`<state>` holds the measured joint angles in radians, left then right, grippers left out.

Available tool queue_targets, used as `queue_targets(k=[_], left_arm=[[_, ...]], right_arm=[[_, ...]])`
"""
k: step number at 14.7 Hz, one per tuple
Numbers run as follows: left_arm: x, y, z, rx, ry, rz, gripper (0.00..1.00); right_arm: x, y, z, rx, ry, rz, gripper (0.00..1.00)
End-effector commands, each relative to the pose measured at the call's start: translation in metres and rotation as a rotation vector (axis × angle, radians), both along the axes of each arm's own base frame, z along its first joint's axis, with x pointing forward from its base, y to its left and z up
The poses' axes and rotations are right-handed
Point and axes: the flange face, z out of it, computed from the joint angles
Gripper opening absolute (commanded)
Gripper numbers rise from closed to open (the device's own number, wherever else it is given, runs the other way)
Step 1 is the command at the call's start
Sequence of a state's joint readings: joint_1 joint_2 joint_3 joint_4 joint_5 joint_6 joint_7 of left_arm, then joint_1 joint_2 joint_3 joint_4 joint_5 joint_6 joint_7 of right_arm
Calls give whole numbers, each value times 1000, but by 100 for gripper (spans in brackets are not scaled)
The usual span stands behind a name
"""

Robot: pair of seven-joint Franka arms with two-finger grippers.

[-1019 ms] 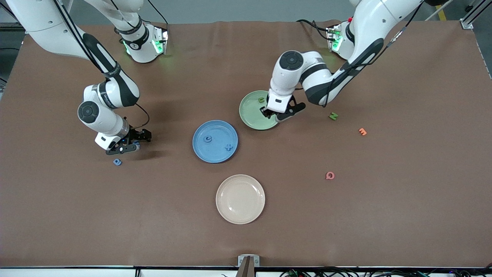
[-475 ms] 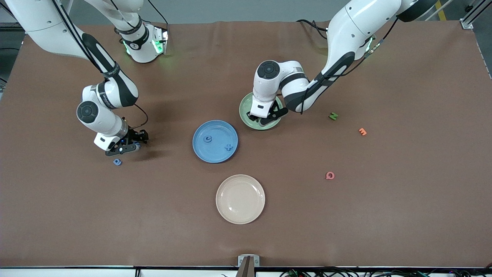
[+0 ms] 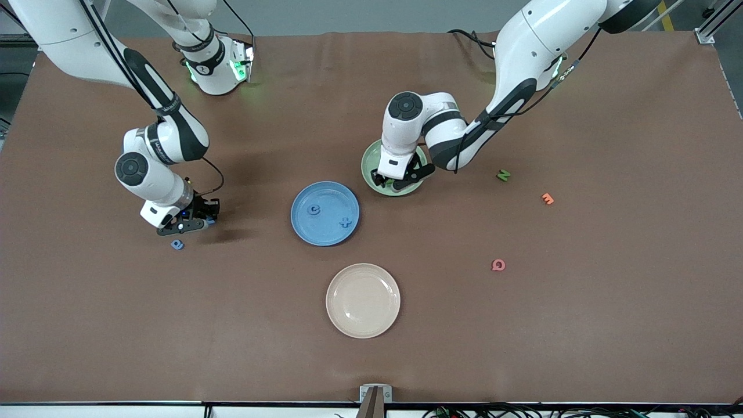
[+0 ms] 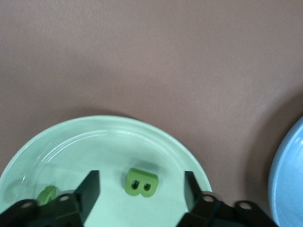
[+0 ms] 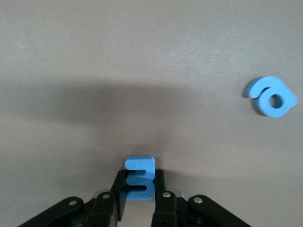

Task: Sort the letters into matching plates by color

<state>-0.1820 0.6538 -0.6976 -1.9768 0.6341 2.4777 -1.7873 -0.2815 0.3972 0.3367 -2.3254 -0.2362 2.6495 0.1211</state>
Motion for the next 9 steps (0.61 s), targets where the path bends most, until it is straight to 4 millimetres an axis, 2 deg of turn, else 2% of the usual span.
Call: queue_targets(k=[1,3,5,8,9], left_arm=[[14,13,23,9,-21,12,99],[23,29,35,5,-21,-17,99],[25,51,42,21,-22,-100,99],[25,99,48,34,-4,-265,99],[26,114,50,23,5,-302,99]], right_arm=[[6,57,10,-4,5,-97,0],[9,105,25,-8,11,-185,0],[10,164,47,0,0,-285,0],[5,242,74,42,-38,-395,0],[0,261,79,55,-40,-428,0]])
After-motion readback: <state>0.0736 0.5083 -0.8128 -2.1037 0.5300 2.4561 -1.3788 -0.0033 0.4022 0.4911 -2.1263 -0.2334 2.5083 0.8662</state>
